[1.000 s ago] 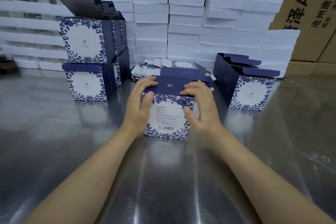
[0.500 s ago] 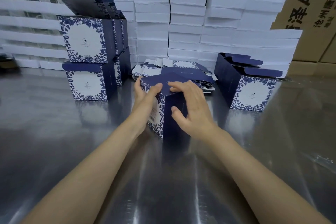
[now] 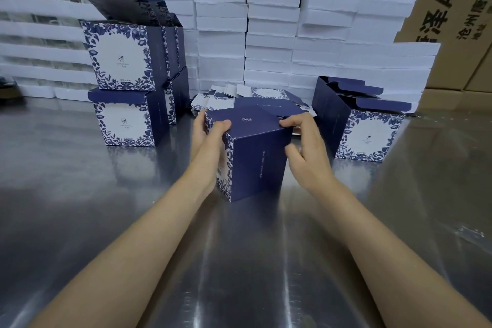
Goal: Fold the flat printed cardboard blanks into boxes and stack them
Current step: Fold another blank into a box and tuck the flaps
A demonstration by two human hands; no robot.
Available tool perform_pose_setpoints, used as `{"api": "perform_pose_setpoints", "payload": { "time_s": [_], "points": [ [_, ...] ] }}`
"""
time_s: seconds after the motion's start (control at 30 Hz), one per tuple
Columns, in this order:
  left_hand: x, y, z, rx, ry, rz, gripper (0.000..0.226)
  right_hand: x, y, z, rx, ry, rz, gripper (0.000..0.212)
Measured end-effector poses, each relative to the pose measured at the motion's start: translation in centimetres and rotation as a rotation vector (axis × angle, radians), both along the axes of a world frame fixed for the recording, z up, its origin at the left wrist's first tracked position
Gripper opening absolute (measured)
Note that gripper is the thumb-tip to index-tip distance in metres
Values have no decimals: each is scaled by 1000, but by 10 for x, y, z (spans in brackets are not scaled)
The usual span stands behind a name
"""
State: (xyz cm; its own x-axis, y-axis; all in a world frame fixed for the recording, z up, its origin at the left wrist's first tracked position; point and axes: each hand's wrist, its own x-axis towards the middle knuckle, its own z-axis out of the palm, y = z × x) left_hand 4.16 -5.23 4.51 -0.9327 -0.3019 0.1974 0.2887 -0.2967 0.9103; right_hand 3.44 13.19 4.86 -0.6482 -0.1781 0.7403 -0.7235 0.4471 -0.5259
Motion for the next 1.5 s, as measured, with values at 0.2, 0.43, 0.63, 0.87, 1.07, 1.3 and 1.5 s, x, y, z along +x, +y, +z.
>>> {"api": "perform_pose_setpoints", "payload": {
  "time_s": [0.2,0.43,0.63,0.87,1.07,1.3,1.5],
  "points": [
    [-2,-25,-6,-19,-54,252,34,6,-8,2,83,179,30,24],
    [3,-12,-6,-235,1,74,50,25,-26,9,28,200,161,28],
    [7,-10,2,-480,258,392,25,26,-27,5,129,142,151,51],
    [10,9,1,-477,116,155,31,24,-35,0,148,111,120,64],
    [10,12,9,-443,83,154,36,19,-30,7,251,182,44,57],
    [9,9,10,-434,88,131,36,12,-24,8,265,186,24,66],
    [10,9,11,-420,97,123,32,-2,-7,5,225,162,-84,66]
  ]
}}
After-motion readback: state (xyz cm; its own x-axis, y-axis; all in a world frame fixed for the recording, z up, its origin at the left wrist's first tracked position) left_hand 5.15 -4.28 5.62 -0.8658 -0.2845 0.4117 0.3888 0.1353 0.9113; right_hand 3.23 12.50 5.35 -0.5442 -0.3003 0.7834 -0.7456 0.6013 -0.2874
